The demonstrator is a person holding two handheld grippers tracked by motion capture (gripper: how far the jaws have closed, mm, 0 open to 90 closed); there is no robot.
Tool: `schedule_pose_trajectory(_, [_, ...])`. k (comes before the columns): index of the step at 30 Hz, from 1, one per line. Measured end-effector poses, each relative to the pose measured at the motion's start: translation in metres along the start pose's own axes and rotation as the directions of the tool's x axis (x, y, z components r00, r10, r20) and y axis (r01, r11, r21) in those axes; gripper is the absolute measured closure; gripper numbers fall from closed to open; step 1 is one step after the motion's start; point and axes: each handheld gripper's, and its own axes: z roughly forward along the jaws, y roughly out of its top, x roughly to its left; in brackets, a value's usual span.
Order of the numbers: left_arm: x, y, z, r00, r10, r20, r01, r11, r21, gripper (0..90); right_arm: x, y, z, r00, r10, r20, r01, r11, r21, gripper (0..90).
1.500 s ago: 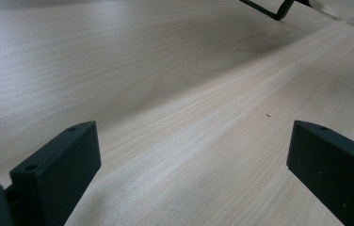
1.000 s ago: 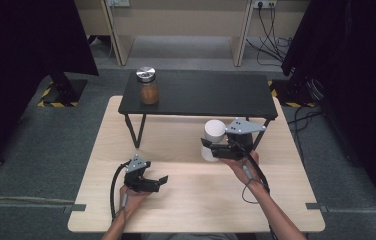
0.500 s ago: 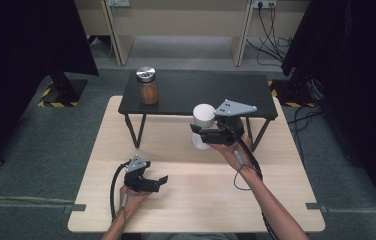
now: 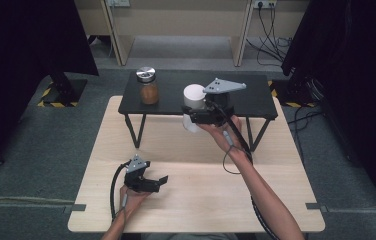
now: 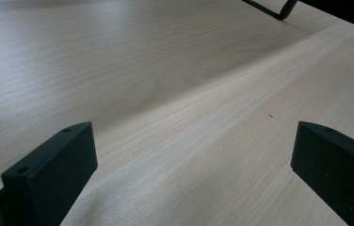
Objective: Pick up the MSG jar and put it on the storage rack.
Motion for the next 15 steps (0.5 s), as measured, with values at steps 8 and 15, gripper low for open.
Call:
schedule_pose_trajectory(8, [0.000, 0.000, 0.000, 1.0000, 0.000, 0.000, 0.000, 1.0000, 0.001, 0.1, -0.001, 0.023, 0.015, 0.9992, 0.016, 0.036, -0.016, 1.000, -0.003, 35.6])
schedule_pose_trajectory(15, [0.000, 0.001, 0.000, 1.0000, 0.004, 0.000, -0.004, 1.0000, 0.005, 0.1, -0.005, 0.036, 0.031, 0.9961, 0.044, 0.077, -0.044, 0.999, -0.005, 35.6])
